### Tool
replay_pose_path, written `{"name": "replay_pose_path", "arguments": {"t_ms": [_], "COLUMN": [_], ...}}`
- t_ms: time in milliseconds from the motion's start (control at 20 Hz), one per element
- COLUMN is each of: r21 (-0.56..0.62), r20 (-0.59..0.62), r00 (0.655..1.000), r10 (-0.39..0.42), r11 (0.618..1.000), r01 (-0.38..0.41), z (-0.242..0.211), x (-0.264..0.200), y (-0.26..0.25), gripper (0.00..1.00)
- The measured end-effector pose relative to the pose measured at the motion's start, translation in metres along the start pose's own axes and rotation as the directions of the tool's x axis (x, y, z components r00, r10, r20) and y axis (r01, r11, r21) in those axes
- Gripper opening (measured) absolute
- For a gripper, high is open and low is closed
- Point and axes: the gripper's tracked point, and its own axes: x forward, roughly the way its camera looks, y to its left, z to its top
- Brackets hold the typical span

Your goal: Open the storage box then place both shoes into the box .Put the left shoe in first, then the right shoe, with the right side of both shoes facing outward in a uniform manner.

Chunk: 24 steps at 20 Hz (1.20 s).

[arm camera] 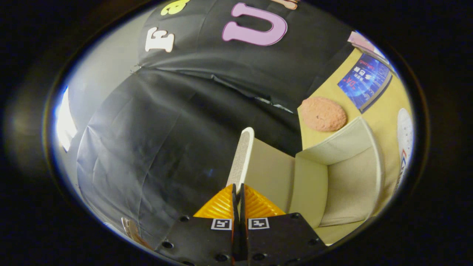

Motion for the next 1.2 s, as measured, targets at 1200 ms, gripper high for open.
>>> {"name": "replay_pose_path", "arguments": {"t_ms": [1200], "r21": [0.010], "r20": [0.030], "r00": [0.982], "r10": [-0.188], "r11": [0.982], "r01": [0.188], "z": [0.018], "x": [-0.003], "y": [-0.068], "gripper": [0.09]}}
